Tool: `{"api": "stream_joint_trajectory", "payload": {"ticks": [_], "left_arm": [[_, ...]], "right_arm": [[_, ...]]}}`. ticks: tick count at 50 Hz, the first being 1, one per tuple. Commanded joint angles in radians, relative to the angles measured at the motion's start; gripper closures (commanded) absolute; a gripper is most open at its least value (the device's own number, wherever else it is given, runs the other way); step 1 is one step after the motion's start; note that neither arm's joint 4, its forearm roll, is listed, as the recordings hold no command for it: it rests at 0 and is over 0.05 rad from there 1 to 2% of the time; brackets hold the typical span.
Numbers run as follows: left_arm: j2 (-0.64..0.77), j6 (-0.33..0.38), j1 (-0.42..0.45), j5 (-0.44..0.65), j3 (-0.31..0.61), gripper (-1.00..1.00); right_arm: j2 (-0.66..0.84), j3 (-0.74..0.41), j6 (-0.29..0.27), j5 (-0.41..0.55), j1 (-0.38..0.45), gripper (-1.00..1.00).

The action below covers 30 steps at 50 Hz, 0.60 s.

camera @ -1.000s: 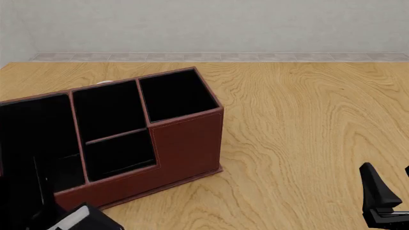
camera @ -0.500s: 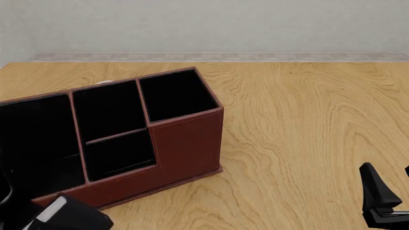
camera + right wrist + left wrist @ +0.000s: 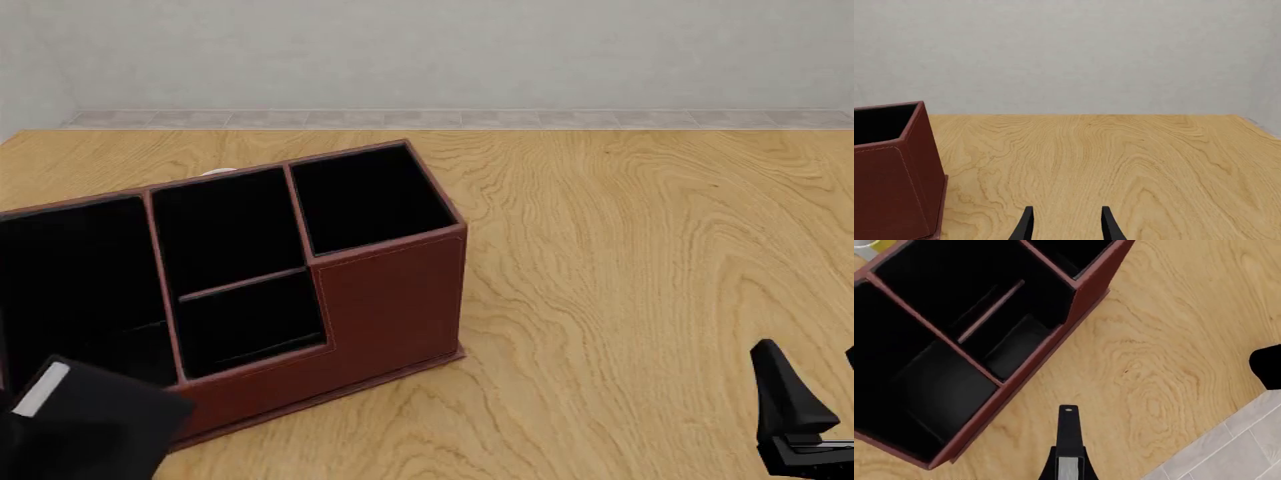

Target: Pick up the book and place it in the left compartment of the caddy.

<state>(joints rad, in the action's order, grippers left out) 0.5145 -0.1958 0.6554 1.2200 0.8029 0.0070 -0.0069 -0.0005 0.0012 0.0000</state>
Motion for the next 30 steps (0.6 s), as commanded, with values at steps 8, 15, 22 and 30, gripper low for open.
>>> {"api": "stream_joint_trajectory", "payload": {"ticks": [8,15,22,30], "left_arm": [[-0.035,0.002,-0.113,0.0,0.048,1.0],[-0.044,-0.007,-0.133,0.0,0.069,1.0],[-0.053,-0.009,-0.17,0.0,0.085,1.0],[-0.066,-0.009,-0.22,0.0,0.091,1.0]], "right_arm": [[-0.001,0.001,0.0,0.0,0.0,-1.0],[-0.001,0.001,0.0,0.0,0.0,-1.0],[-0.001,0.001,0.0,0.0,0.0,-1.0],[-0.001,0.001,0.0,0.0,0.0,-1.0]]}}
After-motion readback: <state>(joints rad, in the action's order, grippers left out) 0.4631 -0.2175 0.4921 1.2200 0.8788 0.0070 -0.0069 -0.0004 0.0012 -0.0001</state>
